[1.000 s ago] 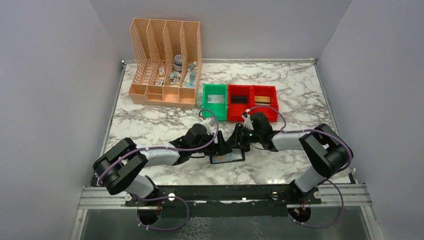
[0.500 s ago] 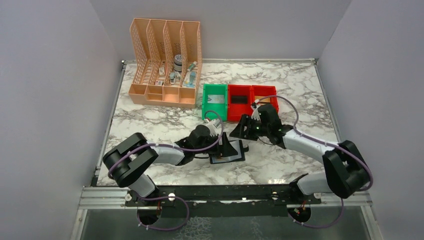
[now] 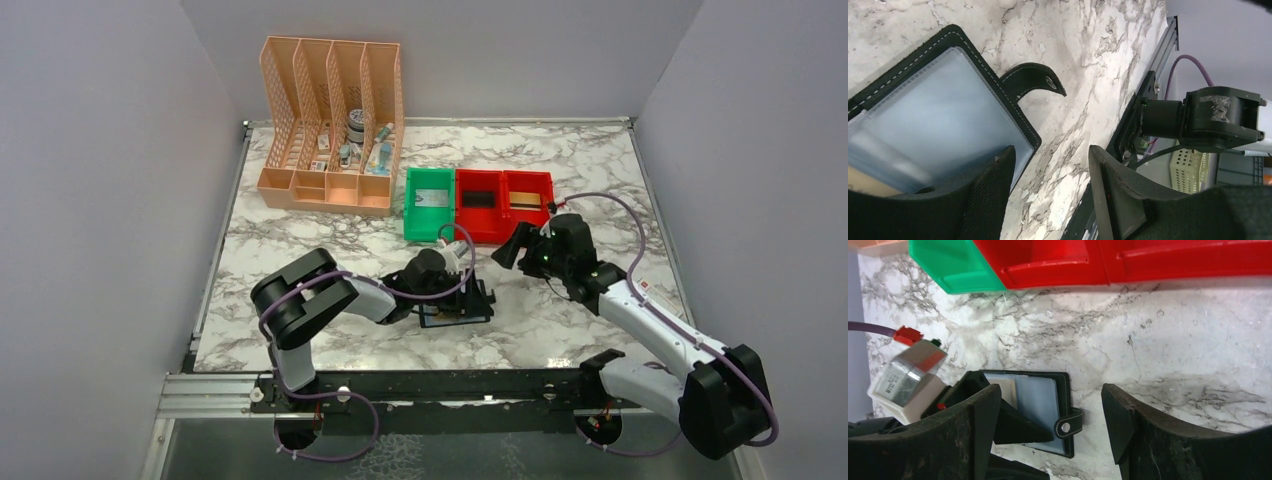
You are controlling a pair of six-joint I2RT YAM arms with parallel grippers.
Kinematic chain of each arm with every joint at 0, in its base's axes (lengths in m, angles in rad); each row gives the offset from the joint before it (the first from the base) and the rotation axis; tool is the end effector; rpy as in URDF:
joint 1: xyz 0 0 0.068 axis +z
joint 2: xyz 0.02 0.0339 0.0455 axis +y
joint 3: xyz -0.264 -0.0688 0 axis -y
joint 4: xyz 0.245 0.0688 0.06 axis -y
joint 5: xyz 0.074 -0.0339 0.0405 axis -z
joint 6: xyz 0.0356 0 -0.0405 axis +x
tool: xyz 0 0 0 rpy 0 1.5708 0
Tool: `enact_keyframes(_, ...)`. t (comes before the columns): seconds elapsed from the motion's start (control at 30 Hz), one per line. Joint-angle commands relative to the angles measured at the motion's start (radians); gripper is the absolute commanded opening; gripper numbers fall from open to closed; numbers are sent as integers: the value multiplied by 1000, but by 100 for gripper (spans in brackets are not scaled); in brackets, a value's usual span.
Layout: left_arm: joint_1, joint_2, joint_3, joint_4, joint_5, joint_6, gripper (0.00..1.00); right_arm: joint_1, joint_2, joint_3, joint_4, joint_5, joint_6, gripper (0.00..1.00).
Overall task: Take the credit cards out of the card holder
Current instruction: Remove the credit card from the card holder.
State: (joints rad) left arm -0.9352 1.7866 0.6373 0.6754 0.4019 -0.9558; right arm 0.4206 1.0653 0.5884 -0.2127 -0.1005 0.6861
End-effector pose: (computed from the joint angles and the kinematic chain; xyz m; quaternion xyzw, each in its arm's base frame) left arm 0.1826 -0.2710 0.1236 0.0954 0.8372 -0.5139 0.1609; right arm 0.2010 0.0938 0.2157 0.0983 0.8982 0.2625 0.3385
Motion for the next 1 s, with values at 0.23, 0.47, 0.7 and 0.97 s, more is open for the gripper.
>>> enact_keyframes(0.23,-9,-225,-6,-180,-68,136,61,-3,-56,-58,98,-150,64,73)
enact_keyframes(0.47,-9,-533,-48,-452,-414,208,68,-3,-5,-96,260,-359,130,87)
enact_keyframes(0.7,-3,-812,-107,-793,-822,117,91,21,178,-67,364,-499,87,87)
enact_keyframes(0.97,5,-1069,-220,-955,-931,6,99,276,376,161,92,-139,-14,72)
